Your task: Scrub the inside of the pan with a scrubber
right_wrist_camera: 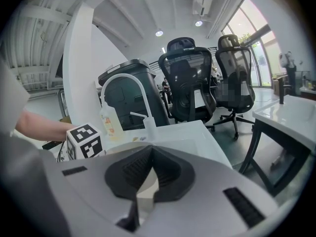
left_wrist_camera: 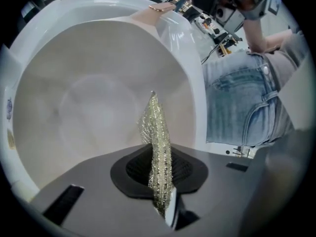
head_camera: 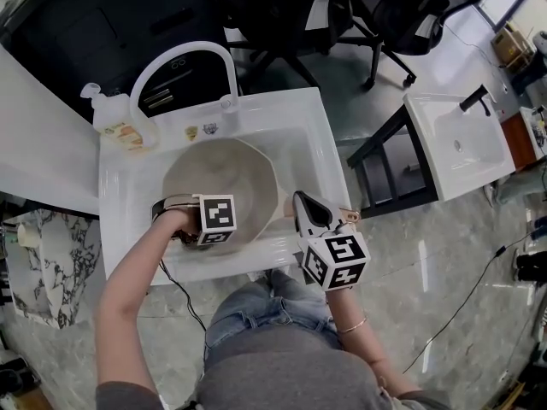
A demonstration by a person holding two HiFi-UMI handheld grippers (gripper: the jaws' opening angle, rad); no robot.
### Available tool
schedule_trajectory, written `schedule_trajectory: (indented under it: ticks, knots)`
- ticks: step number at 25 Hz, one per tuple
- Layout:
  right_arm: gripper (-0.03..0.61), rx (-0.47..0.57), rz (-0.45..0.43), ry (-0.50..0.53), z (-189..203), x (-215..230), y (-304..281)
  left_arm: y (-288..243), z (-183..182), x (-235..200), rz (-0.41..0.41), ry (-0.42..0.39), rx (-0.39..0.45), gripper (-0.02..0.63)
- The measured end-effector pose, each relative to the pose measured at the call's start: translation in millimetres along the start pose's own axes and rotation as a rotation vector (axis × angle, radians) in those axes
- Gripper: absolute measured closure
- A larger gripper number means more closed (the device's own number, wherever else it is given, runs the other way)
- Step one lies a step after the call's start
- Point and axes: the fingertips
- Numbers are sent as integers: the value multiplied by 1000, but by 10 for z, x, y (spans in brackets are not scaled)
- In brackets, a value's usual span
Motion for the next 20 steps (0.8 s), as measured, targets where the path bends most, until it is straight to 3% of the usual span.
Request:
schedule_trajectory:
  ticks: [5,9,14,20]
  knots:
    - [568,2,6,-10,-2,63,6,39,-306,120,118,19,106,549]
    - [568,4,13,-12,-20,118,7,135,-624,176,229,86,246,549]
    - [568,5,20,-11,-50,162,-17,331,-1020,155,342,169,458,549]
    - [568,-6,3,-1,-68,123,-106,698,-1385,-29,468,322,809,549]
Point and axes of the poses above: the fingertips, and each gripper's own axes: y backward along the fingers, x to its right, z out of its underside, and after that the axes turned 5 degrees about y, right-handed
